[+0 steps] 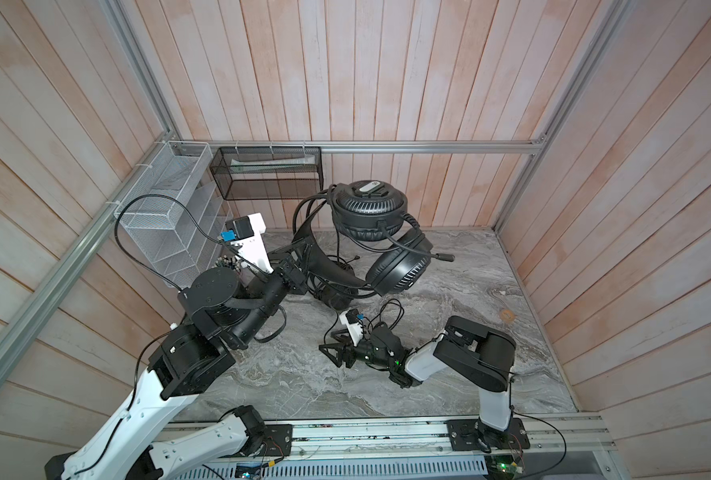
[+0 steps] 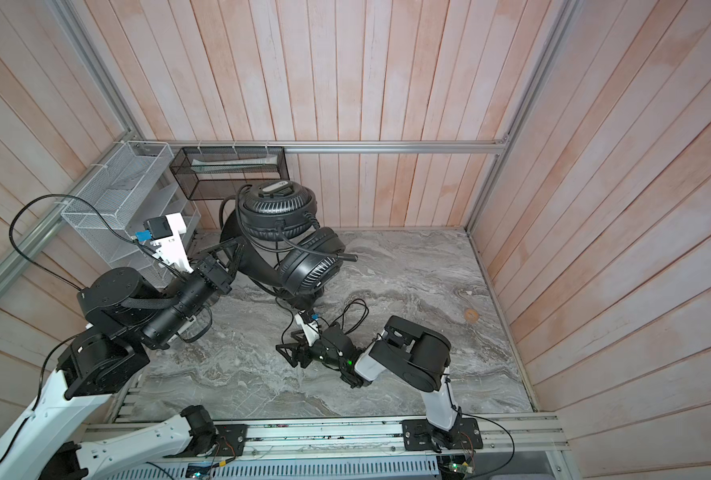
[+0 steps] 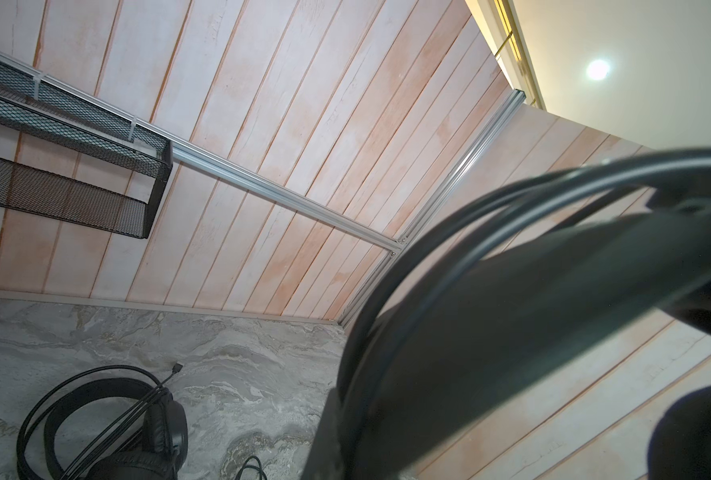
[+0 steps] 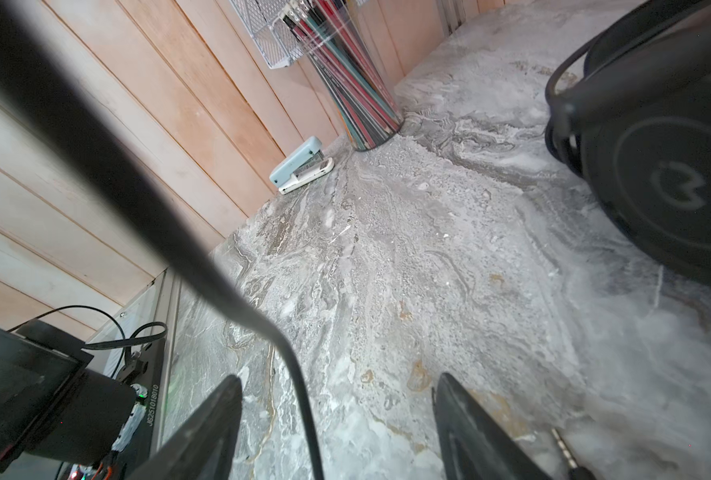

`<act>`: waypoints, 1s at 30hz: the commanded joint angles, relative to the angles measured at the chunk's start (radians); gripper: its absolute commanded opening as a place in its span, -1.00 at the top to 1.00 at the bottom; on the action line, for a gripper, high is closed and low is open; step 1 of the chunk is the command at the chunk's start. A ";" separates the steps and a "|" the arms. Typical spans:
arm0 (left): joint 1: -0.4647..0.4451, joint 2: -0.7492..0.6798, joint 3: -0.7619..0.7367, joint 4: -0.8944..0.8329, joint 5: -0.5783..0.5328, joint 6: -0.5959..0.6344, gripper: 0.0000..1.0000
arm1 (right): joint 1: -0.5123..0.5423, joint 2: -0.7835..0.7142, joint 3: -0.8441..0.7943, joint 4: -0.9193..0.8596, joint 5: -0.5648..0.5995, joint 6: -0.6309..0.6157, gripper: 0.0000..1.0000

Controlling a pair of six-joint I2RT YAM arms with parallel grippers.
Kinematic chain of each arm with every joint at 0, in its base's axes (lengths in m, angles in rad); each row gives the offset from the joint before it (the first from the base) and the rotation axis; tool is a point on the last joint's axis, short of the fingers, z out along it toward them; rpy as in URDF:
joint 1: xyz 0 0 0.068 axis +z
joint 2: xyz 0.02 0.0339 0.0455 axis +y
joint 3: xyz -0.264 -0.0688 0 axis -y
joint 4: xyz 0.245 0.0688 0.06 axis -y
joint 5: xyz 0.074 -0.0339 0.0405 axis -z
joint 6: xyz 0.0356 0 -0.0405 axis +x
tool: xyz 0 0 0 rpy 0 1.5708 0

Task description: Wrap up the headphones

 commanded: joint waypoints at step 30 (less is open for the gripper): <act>0.398 0.163 0.067 -0.013 0.088 -0.040 1.00 | 0.316 -0.623 -0.189 -0.630 0.358 -0.237 1.00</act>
